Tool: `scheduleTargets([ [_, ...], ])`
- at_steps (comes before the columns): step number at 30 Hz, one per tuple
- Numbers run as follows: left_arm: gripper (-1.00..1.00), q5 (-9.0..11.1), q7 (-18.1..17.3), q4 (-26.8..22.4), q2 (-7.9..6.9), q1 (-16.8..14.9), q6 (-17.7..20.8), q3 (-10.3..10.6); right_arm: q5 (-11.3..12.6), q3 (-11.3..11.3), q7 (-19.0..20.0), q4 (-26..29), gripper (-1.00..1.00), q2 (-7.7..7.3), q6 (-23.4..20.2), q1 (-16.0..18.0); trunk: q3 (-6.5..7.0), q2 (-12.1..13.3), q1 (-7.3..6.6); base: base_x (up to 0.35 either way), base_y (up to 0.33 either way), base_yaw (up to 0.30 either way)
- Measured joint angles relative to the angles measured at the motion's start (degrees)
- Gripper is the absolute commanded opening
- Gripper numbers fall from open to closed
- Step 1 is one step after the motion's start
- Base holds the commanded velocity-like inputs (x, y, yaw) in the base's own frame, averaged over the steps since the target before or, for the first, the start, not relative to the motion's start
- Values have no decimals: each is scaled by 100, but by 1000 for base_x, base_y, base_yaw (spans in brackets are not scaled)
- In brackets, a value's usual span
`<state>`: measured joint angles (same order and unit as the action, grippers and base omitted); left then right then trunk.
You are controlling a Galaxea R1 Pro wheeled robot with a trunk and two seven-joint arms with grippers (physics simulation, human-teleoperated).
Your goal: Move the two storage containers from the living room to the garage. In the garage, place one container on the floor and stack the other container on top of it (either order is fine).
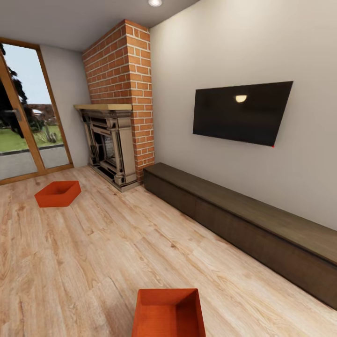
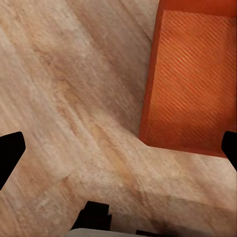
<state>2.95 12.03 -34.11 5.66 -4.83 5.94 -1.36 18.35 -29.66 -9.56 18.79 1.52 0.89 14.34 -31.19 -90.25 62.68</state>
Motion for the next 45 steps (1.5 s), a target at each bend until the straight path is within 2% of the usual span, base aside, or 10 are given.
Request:
scheduleTargets([
  [7,100,0,-8,3,-6,0,2,6,8,0,-34,48,100,-1,-9,0,-134,-281,154,0,0,14],
  [29,100,0,-8,-14,-7,0,2,6,9,0,-46,79,100,0,-10,-6,-713,-1163,637,0,0,76],
  [37,100,0,-8,-13,-7,0,-7,6,8,0,-59,80,100,0,6,-6,-752,-1165,638,0,0,25],
  [45,100,0,-8,-12,-7,-2,-8,7,59,0,-317,81,100,8,-1,-5,-753,-1165,638,0,0,-195],
])
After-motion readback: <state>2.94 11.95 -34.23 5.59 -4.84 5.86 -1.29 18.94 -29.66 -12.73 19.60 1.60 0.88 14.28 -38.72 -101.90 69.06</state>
